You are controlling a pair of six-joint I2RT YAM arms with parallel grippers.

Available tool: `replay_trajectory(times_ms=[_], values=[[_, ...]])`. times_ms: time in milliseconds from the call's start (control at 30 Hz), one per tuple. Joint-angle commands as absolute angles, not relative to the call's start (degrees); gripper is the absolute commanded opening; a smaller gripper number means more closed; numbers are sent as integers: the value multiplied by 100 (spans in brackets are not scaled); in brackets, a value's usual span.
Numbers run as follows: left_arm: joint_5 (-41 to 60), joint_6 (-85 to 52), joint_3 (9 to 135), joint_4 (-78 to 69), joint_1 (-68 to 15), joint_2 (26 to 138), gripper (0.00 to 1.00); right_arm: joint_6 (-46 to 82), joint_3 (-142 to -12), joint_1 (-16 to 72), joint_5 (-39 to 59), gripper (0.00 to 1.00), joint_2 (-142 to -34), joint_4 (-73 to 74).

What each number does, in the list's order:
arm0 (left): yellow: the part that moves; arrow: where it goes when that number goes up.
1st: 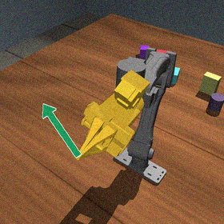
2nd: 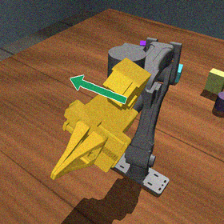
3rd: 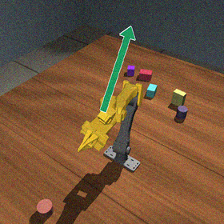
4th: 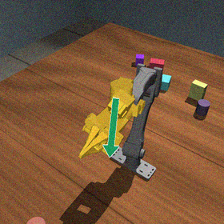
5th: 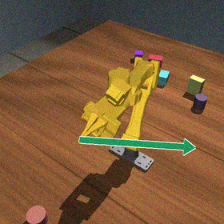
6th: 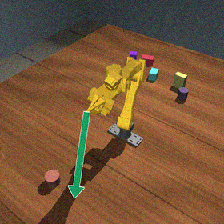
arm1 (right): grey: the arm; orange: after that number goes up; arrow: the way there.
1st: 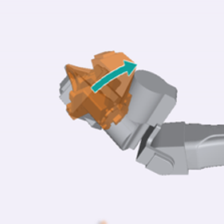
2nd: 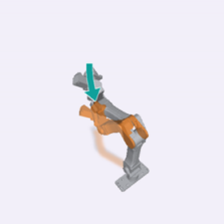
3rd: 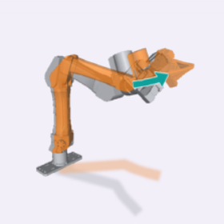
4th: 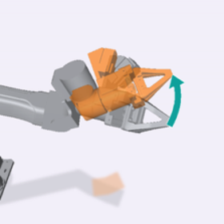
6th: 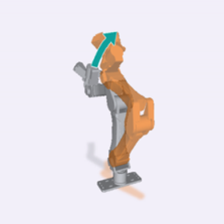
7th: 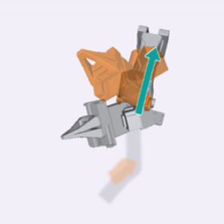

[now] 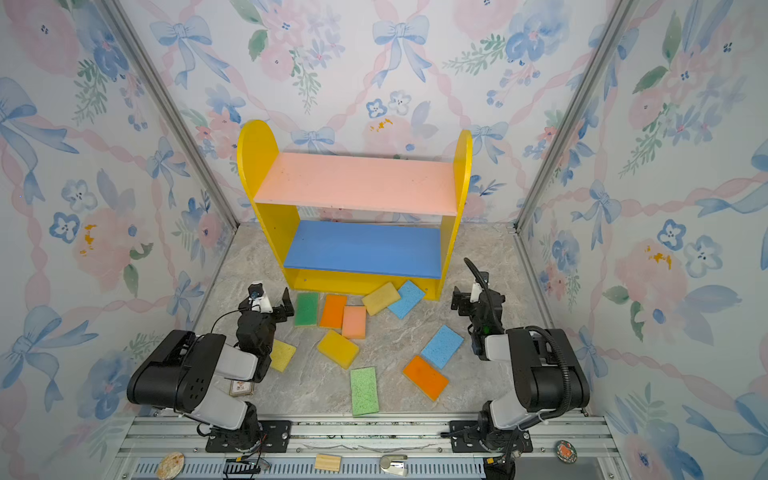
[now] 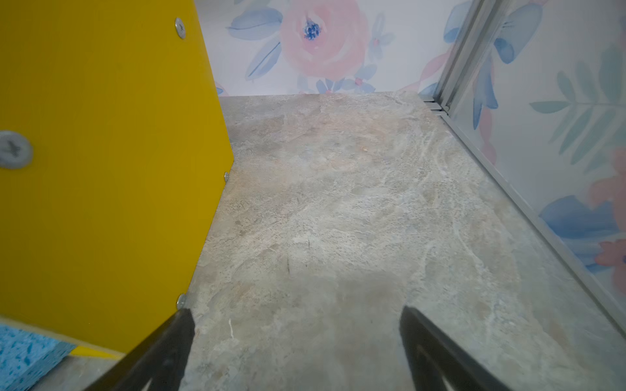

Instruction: Place and organize the cleaning sponges onto the shelf

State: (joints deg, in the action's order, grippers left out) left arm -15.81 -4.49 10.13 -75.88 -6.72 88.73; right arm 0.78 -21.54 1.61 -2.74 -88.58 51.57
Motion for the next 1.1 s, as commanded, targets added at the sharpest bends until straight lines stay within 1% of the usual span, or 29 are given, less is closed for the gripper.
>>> replay_trajectory(times_ms=[0, 900, 967, 1000, 1067], values=[[-1569, -385, 1055, -7772, -686, 8882, 98, 17, -2257, 194, -378, 97, -8859, 5160], [-1554, -376, 1072, -7774, -685, 8884, 98, 68, -2250, 120, -233, 97, -8857, 5175], [-1701, -332, 1170, -7564, -741, 8757, 98, 82, -2238, 148, -320, 97, -8733, 5173], [-1891, -339, 1253, -7276, -787, 8616, 98, 54, -2294, 179, -397, 97, -8527, 4888], [-2042, -343, 1543, -6443, -826, 8172, 98, 86, -2571, 243, -770, 97, -7895, 3869]])
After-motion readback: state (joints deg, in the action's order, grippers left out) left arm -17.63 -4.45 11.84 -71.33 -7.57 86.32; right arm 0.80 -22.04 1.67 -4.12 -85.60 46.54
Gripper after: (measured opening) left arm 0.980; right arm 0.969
